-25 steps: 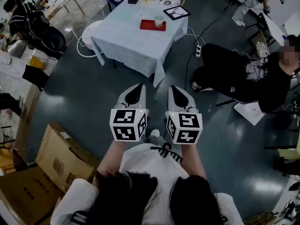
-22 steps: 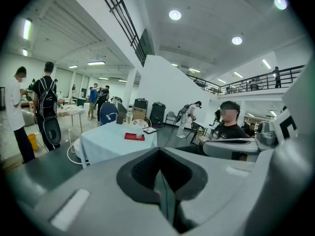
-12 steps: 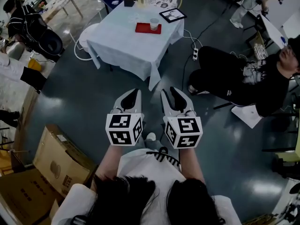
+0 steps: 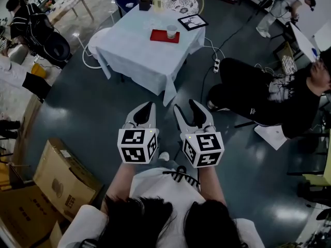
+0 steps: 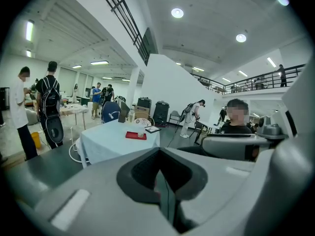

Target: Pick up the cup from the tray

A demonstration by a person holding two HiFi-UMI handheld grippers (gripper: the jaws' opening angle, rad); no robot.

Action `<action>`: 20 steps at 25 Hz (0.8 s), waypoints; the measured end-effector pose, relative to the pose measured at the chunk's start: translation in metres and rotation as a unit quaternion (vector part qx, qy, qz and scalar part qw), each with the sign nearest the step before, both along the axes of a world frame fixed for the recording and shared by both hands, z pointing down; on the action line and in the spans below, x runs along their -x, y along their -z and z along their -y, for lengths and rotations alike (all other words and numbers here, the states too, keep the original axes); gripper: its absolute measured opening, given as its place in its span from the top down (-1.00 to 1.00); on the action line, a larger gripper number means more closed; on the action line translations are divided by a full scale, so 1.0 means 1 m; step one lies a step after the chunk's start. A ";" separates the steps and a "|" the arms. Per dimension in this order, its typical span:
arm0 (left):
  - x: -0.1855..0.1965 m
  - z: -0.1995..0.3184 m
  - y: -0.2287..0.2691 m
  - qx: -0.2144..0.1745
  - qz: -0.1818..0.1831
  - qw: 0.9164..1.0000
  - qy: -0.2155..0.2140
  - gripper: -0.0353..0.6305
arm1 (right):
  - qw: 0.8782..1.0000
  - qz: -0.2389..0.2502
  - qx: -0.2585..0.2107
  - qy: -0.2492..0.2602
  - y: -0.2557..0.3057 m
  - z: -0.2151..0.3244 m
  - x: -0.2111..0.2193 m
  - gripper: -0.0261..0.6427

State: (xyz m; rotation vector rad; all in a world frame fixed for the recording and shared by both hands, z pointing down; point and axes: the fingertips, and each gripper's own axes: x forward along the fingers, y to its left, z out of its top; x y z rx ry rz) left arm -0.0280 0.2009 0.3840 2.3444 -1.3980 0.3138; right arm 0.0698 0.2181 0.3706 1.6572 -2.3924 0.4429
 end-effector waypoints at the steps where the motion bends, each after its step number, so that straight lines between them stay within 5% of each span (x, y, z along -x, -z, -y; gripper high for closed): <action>1: -0.001 0.005 -0.001 -0.001 0.001 1.000 0.000 0.89 | 1.000 0.000 0.001 0.000 -0.002 0.005 -0.001 0.27; 20: 0.003 0.171 -0.020 0.021 0.006 1.000 -0.007 0.89 | 1.000 0.010 -0.003 0.000 -0.013 0.166 0.000 -0.07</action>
